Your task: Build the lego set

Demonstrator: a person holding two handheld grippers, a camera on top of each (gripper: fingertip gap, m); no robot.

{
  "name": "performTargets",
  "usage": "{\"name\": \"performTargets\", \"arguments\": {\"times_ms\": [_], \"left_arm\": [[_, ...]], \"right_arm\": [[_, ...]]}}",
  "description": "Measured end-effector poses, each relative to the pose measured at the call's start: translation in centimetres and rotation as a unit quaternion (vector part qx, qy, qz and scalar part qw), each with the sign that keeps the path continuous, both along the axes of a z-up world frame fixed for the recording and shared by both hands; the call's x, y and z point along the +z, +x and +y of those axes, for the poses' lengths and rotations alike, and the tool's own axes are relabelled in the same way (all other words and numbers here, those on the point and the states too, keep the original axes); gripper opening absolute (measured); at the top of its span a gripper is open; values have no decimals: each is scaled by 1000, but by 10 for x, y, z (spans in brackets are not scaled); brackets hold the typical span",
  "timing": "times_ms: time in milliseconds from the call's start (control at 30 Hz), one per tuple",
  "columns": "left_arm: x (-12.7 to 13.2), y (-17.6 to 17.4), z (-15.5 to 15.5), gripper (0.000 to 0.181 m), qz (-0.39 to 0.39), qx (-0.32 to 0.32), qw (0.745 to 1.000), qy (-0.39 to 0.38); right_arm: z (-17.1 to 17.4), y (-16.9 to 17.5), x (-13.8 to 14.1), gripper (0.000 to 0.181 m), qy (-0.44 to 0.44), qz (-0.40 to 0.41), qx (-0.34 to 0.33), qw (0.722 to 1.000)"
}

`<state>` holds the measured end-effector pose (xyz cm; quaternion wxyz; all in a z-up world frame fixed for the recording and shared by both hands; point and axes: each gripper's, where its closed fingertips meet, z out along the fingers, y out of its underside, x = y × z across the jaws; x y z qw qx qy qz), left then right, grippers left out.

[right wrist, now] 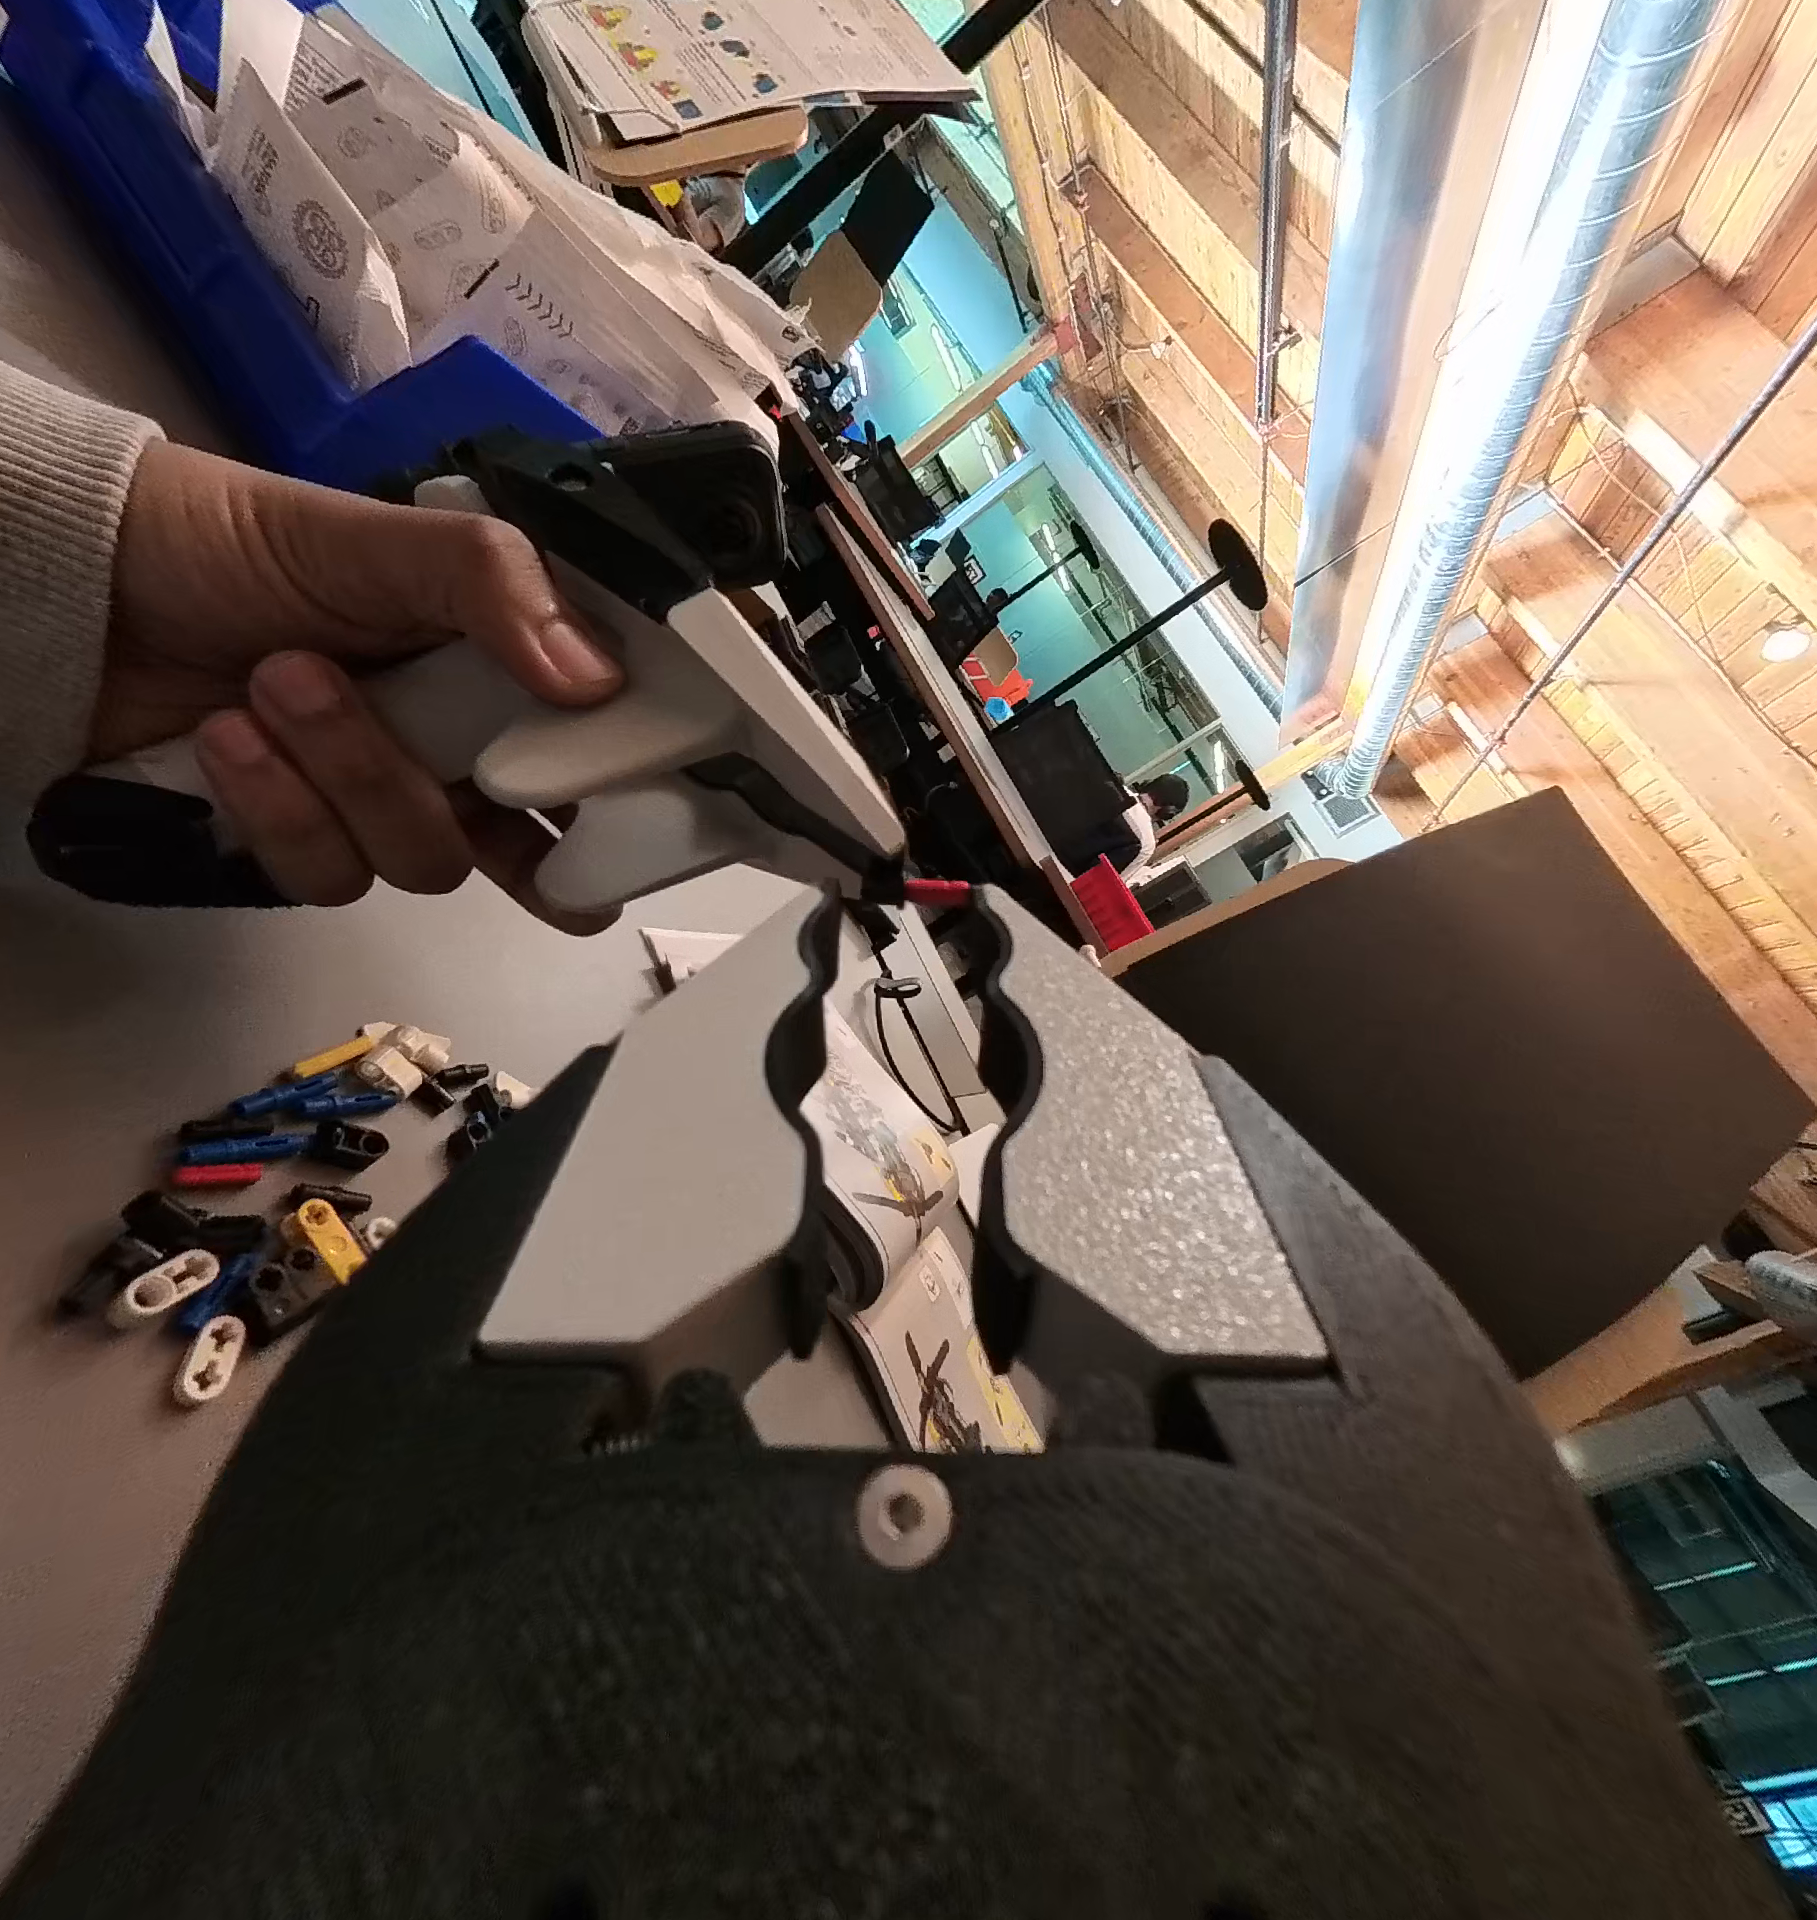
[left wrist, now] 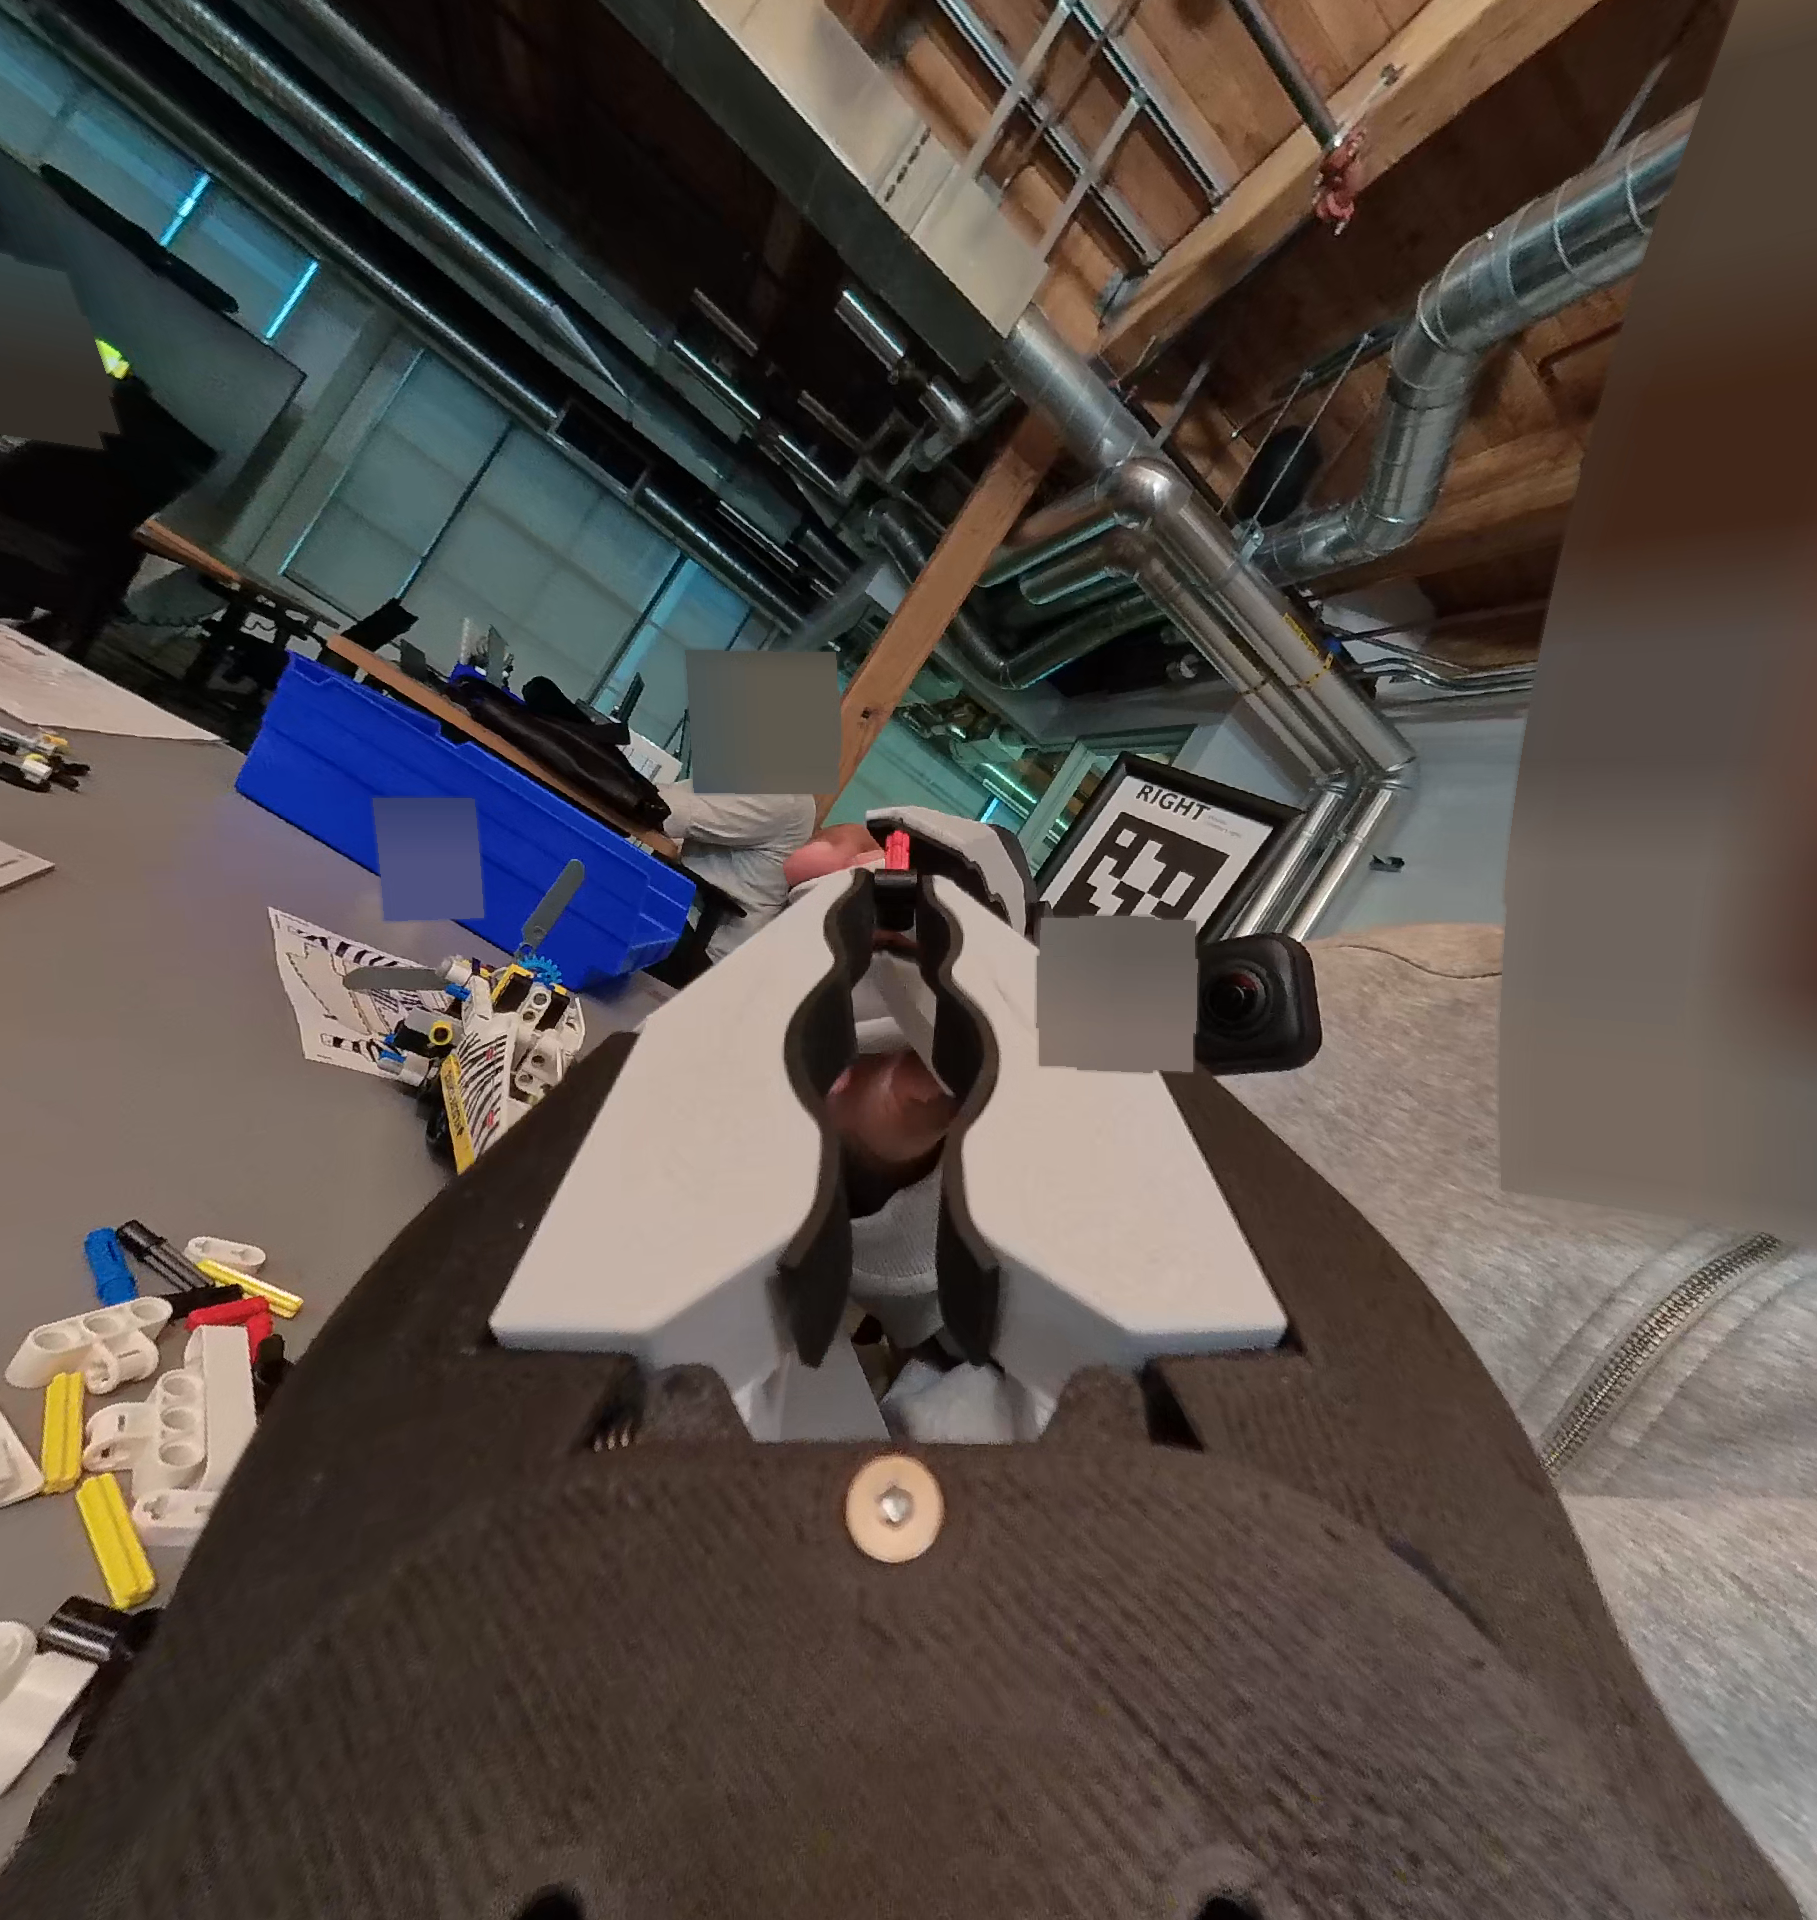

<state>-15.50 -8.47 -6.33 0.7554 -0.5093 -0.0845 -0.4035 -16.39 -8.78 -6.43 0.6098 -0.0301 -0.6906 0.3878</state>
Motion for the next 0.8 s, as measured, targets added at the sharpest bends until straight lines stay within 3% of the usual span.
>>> {"name": "performTargets", "arguments": {"times_ms": [800], "left_arm": [[-3,0,2,5,-5,-4,1000,-8]], "right_arm": [[2,-3,-3,18,15,-12,-3,1000]]}}
